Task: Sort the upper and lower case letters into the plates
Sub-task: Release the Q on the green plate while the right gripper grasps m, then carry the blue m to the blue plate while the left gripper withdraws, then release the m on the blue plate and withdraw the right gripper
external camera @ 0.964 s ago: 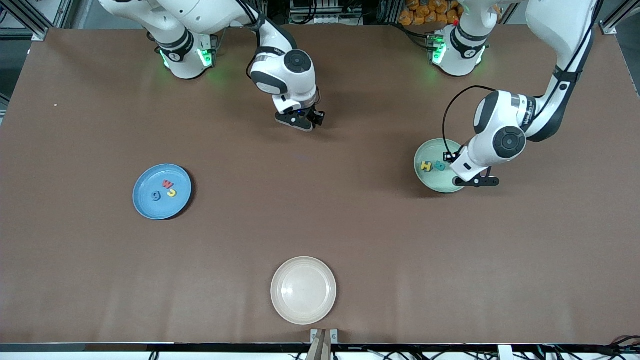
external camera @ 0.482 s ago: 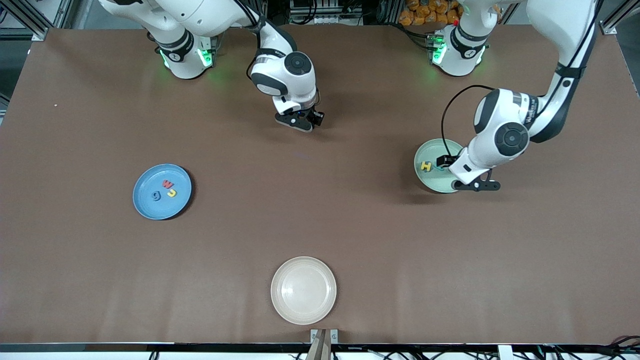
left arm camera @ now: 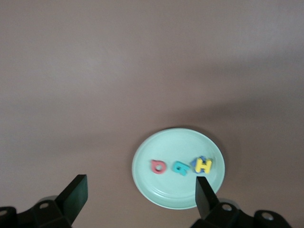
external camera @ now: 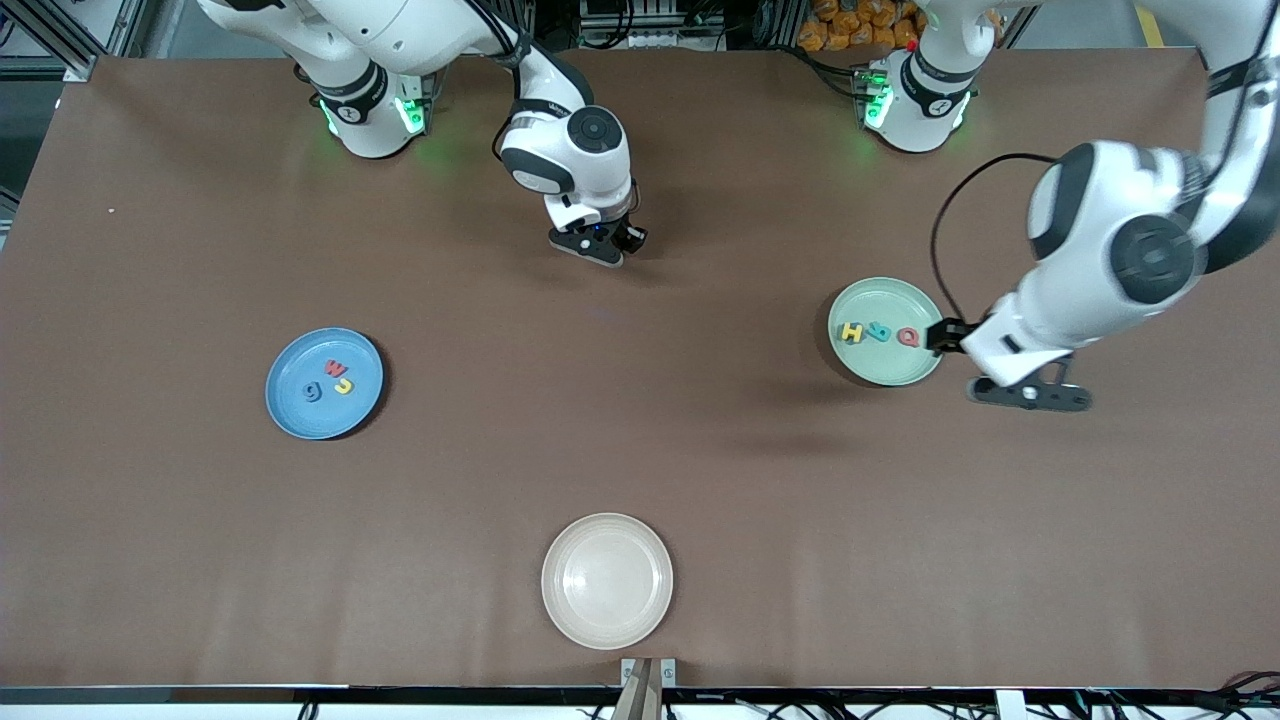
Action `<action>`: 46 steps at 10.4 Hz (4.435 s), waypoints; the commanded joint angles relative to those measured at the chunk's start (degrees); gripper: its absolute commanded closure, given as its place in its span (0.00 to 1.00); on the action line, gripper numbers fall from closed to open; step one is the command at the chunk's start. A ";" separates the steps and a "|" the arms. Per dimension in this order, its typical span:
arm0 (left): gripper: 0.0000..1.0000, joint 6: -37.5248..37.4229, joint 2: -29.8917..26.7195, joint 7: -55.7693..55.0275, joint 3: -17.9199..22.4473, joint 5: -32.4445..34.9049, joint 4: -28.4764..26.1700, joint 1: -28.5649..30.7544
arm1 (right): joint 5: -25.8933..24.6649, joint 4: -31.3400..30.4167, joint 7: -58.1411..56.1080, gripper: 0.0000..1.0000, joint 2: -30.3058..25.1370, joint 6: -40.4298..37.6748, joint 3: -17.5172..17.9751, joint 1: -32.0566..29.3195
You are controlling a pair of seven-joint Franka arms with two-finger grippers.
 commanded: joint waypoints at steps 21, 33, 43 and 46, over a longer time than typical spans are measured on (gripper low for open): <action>0.00 -21.33 -2.92 4.25 3.23 -3.47 20.68 2.12 | 23.33 14.80 -77.68 0.46 -7.66 -32.08 -36.66 -15.54; 0.00 -20.01 -10.22 6.45 15.01 -5.23 10.56 -8.26 | 30.63 17.78 -82.93 0.00 -28.12 -39.17 -35.17 -16.67; 0.00 -20.10 -9.08 6.10 14.48 -4.87 11.88 -8.34 | 25.71 34.47 -96.66 0.00 -31.47 -55.89 -35.34 -21.16; 0.00 -20.10 -8.81 5.66 14.39 -4.70 12.67 -8.43 | 25.88 35.45 -103.08 0.00 -31.65 -57.38 -36.74 -21.17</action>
